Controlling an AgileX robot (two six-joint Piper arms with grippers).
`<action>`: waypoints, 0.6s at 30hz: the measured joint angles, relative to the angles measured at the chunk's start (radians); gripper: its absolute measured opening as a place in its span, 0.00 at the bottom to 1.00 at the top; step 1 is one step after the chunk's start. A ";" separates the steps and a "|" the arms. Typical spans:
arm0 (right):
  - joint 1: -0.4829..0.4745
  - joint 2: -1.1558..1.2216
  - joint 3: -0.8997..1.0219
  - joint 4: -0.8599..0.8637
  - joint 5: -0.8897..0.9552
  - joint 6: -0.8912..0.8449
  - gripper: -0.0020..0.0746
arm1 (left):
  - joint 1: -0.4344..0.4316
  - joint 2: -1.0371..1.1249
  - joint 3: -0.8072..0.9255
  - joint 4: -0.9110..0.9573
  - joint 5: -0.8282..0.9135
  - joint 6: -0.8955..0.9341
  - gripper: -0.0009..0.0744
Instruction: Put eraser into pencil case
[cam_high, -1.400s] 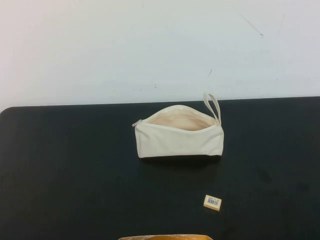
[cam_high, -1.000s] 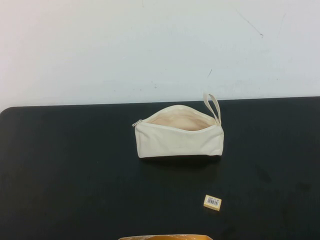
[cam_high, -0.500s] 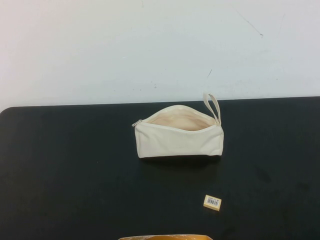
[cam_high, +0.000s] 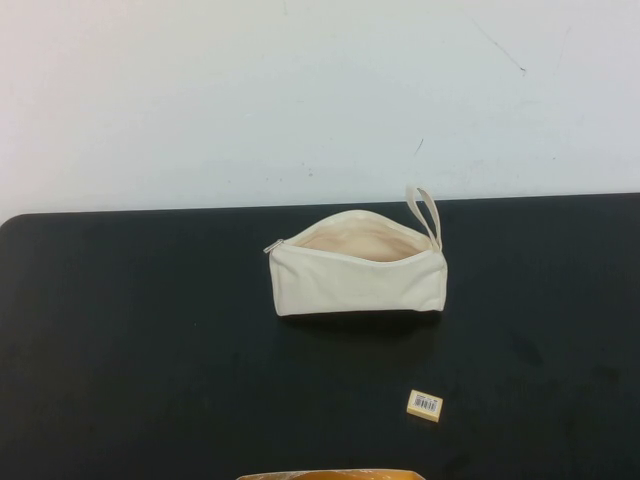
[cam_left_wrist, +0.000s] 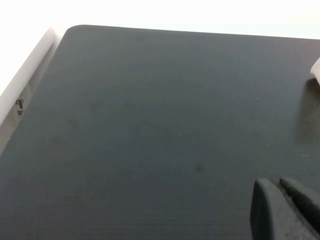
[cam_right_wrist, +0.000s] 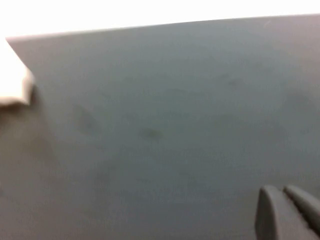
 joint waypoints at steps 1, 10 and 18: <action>0.000 0.000 0.000 0.071 -0.002 0.033 0.02 | 0.000 0.000 0.000 0.000 0.000 0.000 0.01; 0.000 0.000 0.000 0.661 0.000 0.184 0.02 | 0.000 0.000 0.000 0.000 0.000 0.000 0.01; 0.000 0.000 0.000 0.680 -0.018 0.014 0.02 | 0.000 0.000 0.000 0.000 0.000 0.000 0.01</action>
